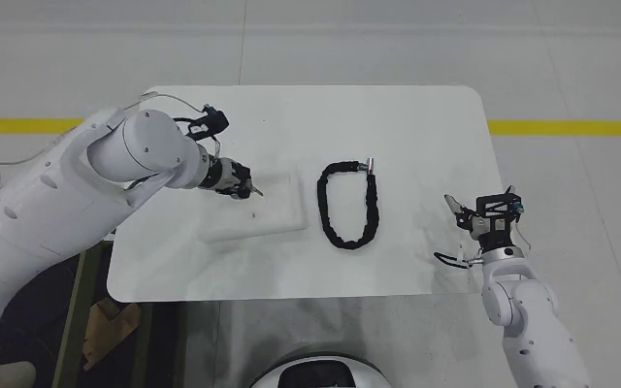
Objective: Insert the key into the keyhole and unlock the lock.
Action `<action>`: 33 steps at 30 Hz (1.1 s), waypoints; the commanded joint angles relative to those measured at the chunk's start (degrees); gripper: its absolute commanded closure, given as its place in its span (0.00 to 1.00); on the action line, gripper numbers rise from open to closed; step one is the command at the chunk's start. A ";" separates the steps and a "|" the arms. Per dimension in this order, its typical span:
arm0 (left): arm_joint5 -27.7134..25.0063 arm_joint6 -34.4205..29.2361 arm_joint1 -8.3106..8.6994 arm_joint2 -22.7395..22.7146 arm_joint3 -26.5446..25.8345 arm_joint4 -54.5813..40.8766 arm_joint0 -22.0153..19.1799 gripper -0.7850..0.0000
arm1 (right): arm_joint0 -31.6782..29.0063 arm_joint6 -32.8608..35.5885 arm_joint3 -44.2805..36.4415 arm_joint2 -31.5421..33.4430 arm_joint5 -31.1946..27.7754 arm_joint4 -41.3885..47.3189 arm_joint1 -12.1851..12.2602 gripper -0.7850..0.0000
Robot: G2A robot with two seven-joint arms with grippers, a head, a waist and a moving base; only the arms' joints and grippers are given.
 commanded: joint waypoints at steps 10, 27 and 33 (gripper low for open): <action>-62.97 1.08 4.12 -13.33 23.83 -24.82 19.21 1.00 | 0.00 0.00 0.00 0.00 0.00 0.00 0.00 0.00; -67.74 -3.36 3.62 -13.28 26.22 -27.27 20.01 1.00 | 3.19 20.92 -9.44 -4.00 -9.29 8.06 0.03 0.00; -67.74 -3.36 3.62 -13.28 26.22 -27.27 20.01 1.00 | 21.24 57.64 -10.42 -13.81 -3.87 18.52 -0.89 0.00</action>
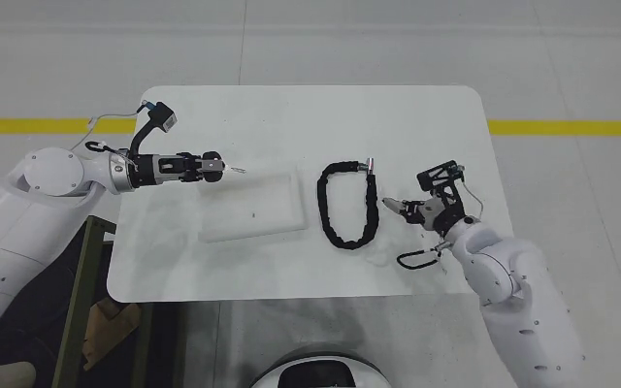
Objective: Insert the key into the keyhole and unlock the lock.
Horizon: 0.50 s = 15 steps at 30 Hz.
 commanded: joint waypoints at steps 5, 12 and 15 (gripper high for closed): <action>0.00 0.00 0.00 0.00 0.00 0.00 0.00 1.00 | 20.54 32.02 9.64 -11.38 12.78 4.90 -2.23 0.00; 0.00 0.00 0.00 0.00 0.00 0.00 0.00 1.00 | 34.74 37.55 24.31 -18.30 20.98 6.98 -5.13 0.01; 0.00 0.00 0.00 0.00 0.00 0.00 0.00 1.00 | 37.33 34.35 29.42 -20.96 21.80 6.08 -6.41 0.00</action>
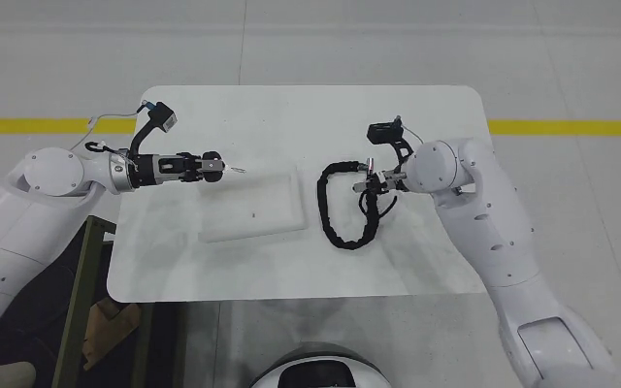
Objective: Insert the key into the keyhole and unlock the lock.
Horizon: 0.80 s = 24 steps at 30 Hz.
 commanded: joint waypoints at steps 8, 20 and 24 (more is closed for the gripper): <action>0.00 0.00 0.00 0.00 0.00 0.00 0.00 1.00 | 3.33 -7.20 11.50 -5.61 0.28 -3.43 -3.58 0.52; 0.00 0.00 0.00 0.00 0.00 0.00 0.00 1.00 | 3.58 -6.70 16.18 -3.30 -2.17 -6.10 -6.03 1.00; 0.00 0.00 0.00 0.00 0.00 0.00 0.00 1.00 | 2.11 -5.88 13.13 0.65 -5.63 -5.22 -5.77 1.00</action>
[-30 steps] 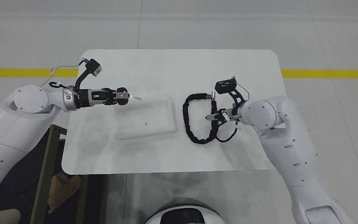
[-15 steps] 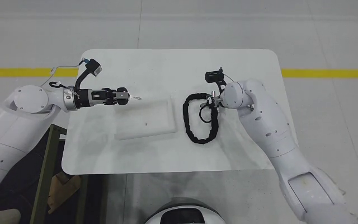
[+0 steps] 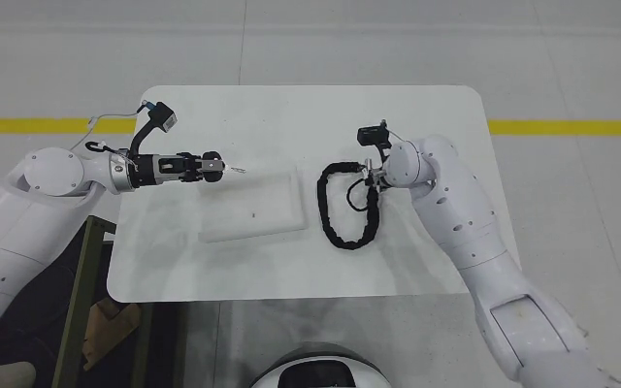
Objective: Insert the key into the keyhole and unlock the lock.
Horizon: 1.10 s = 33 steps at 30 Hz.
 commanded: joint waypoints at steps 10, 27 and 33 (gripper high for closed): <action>0.00 0.00 0.00 0.00 0.00 0.00 0.00 1.00 | -12.15 9.31 -20.64 18.69 -12.66 18.14 4.45 1.00; 0.00 0.00 0.00 0.00 0.00 0.00 0.00 1.00 | -22.90 0.63 -26.40 24.47 -18.52 36.54 5.20 1.00; 0.00 0.00 0.00 0.00 0.00 0.00 0.00 1.00 | -19.37 3.13 -15.32 22.87 -19.58 72.39 4.21 1.00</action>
